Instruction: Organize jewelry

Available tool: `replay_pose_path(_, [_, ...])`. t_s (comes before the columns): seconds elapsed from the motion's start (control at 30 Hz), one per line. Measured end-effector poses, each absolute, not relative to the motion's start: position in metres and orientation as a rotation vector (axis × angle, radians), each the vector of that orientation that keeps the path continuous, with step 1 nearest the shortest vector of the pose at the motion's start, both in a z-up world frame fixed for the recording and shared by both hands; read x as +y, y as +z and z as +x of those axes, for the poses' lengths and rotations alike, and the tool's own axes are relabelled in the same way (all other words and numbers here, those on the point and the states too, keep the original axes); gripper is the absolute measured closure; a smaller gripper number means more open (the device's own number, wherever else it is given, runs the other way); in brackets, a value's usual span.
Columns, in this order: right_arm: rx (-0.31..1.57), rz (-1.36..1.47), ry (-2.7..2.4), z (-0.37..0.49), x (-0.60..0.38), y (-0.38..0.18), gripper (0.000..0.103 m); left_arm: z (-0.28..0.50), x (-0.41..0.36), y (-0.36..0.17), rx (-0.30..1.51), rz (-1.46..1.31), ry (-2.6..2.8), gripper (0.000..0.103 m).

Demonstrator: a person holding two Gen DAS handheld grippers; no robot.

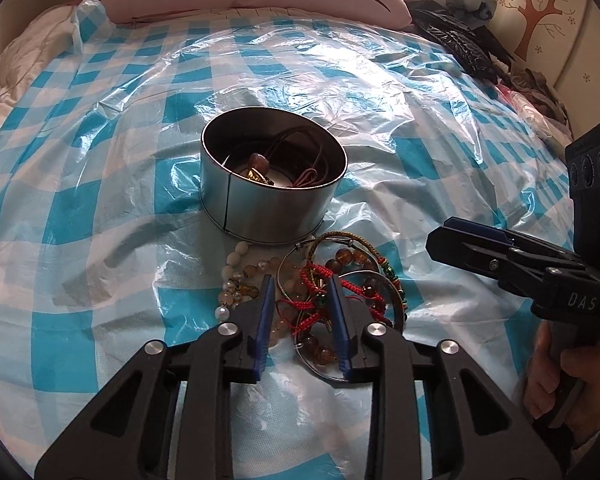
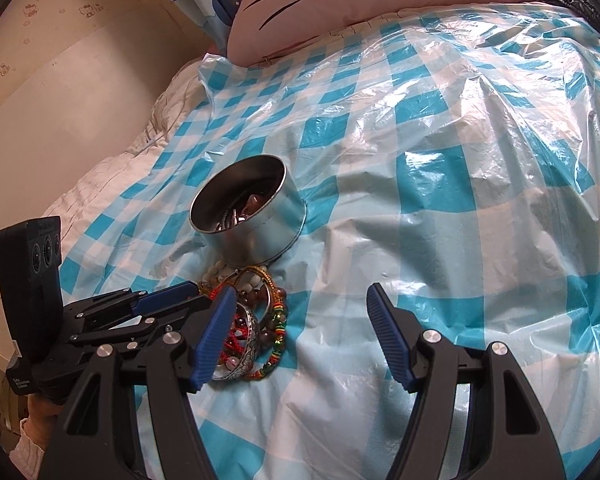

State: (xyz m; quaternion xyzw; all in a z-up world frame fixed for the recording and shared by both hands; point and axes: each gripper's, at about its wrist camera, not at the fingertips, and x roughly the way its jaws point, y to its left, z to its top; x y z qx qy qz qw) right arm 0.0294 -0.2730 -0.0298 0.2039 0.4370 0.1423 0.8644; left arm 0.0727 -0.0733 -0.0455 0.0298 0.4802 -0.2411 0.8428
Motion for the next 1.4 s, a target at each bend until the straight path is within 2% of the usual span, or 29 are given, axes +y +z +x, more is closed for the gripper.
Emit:
replay_pose_path(0.07, [0.914, 0.428, 0.298, 0.029, -0.273, -0.030, 0.037, 0.072, -0.075, -0.045, 1.009, 0.069, -0.519, 0.096])
replay_pose_path(0.17, [0.911, 0.428, 0.298, 0.029, -0.273, -0.029, 0.037, 0.068, -0.075, -0.042, 0.995, 0.074, -0.512, 0.100])
replay_pose_path(0.63, [0.885, 0.332, 0.378, 0.026, -0.251, -0.020, 0.037, 0.062, -0.023, -0.013, 0.929, -0.062, -0.466, 0.101])
replay_pose_path(0.97, [0.945, 0.123, 0.598, 0.035, -0.176, -0.023, 0.037, 0.062, -0.012, -0.023, 0.957, -0.051, -0.434, 0.101])
replay_pose_path(1.2, [0.990, 0.136, 0.640, 0.057, -0.168, -0.033, 0.062, 0.062, -0.011, -0.025, 0.958, -0.051, -0.434, 0.101])
replay_pose_path(1.33, [1.010, 0.130, 0.634, 0.064, -0.166, -0.037, 0.092, 0.062, -0.011, -0.025, 0.959, -0.052, -0.433, 0.101])
replay_pose_path(1.37, [1.009, 0.133, 0.627, 0.063, -0.168, -0.038, 0.097, 0.062, -0.011, -0.025, 0.959, -0.052, -0.432, 0.101])
replay_pose_path(1.4, [1.007, 0.139, 0.625, 0.062, -0.170, -0.038, 0.097, 0.062, -0.011, -0.025, 0.960, -0.054, -0.431, 0.101])
